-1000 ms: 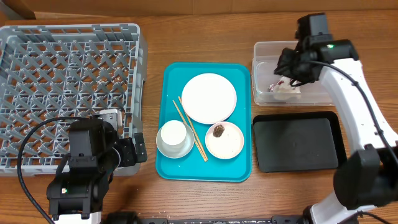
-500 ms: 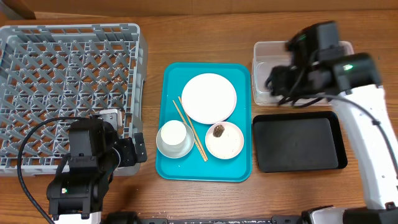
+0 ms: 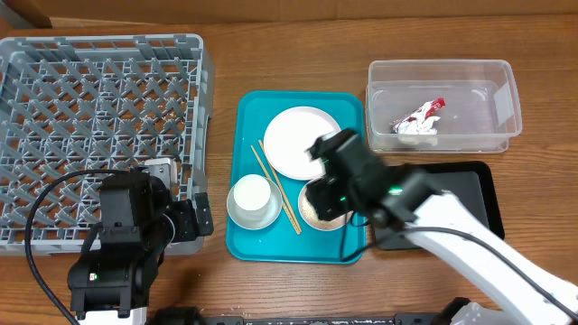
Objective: Sort waste into correct bins and load items into the dishwasher
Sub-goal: 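Grasp the rim of the rice bowl with the right gripper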
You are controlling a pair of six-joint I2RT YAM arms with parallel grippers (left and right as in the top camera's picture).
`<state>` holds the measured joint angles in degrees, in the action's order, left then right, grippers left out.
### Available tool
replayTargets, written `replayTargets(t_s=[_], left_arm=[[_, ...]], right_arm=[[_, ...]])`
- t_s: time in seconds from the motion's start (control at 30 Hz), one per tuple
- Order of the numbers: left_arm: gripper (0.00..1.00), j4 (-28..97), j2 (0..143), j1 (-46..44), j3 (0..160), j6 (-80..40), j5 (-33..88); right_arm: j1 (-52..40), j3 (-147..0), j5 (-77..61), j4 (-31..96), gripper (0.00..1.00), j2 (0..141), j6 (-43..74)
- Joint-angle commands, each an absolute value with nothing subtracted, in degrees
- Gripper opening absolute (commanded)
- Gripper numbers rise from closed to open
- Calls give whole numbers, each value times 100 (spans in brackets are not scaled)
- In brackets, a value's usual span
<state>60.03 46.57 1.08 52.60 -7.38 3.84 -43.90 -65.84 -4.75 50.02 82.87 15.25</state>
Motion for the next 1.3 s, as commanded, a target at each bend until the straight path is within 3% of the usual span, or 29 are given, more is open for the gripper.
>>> replayTargets(t_s=[0.0, 0.27, 0.37, 0.5, 0.63, 0.97, 1.27], left_arm=[[100, 6025, 4639, 71, 5402, -794, 408], [100, 6027, 4639, 71, 5402, -792, 408], [100, 6025, 4639, 71, 5402, -792, 408], [100, 6025, 4639, 71, 5402, -794, 408], [100, 6025, 4639, 71, 5402, -794, 408], [100, 6020, 4639, 71, 5402, -792, 405], [100, 6023, 4639, 71, 5402, -792, 408]], right_arm=[[-4633, -6390, -355, 4711, 54, 8875, 1791], [-4698, -6392, -414, 4071, 47, 10038, 2132], [-4698, -6390, -478, 4029, 31, 10224, 2154], [-4698, -6390, -469, 4053, 24, 10289, 2246], [-4705, -6390, -478, 4060, 6, 10289, 2436], [-4539, -7089, -521, 4932, 4, 9863, 2561], [-3063, -7223, -1205, 5223, 4, 8374, 3048]])
